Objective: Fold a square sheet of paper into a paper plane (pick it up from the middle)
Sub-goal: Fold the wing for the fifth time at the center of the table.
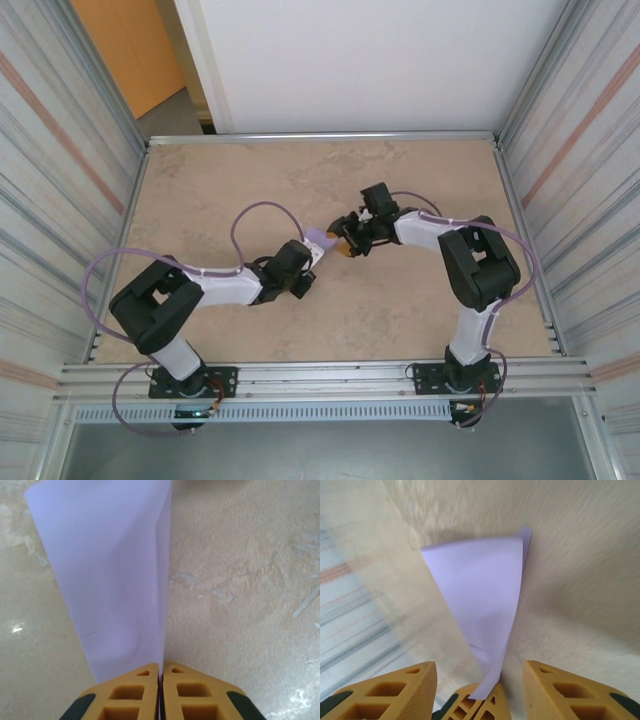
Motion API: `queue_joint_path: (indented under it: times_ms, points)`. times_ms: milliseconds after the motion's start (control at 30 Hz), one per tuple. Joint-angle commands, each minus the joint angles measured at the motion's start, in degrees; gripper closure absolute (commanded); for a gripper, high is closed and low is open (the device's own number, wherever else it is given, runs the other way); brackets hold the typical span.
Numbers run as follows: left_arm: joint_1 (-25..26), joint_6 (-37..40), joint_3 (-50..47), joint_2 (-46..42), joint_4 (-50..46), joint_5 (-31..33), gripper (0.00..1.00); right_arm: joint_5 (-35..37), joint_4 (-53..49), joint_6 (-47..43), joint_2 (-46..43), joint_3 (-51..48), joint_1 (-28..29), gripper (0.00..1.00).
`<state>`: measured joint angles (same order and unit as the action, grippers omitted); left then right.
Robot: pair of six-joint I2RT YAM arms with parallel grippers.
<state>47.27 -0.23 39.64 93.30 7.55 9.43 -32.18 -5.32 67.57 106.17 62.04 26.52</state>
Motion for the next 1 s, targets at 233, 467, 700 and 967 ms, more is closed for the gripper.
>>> queue_joint_path:
  times_ms: [233,467,700,967]
  points:
    - [-3.5,-8.7,-2.4,0.6,5.9,-13.1,0.9,7.1,-7.2,-9.2,-6.8,-2.7,-3.0,0.49]
    - [-6.8,-15.9,-3.2,1.3,9.6,-24.6,0.91,6.0,-4.9,-15.5,-7.7,-4.6,-2.7,0.46]
    - [-9.7,-22.2,-1.2,1.7,6.7,-31.4,0.95,3.3,-3.2,-25.6,-6.7,-4.8,-0.8,0.41]
    - [-12.8,-27.5,2.4,3.1,3.0,-39.4,0.97,2.2,-4.4,-33.5,-3.1,-1.2,3.0,0.35]
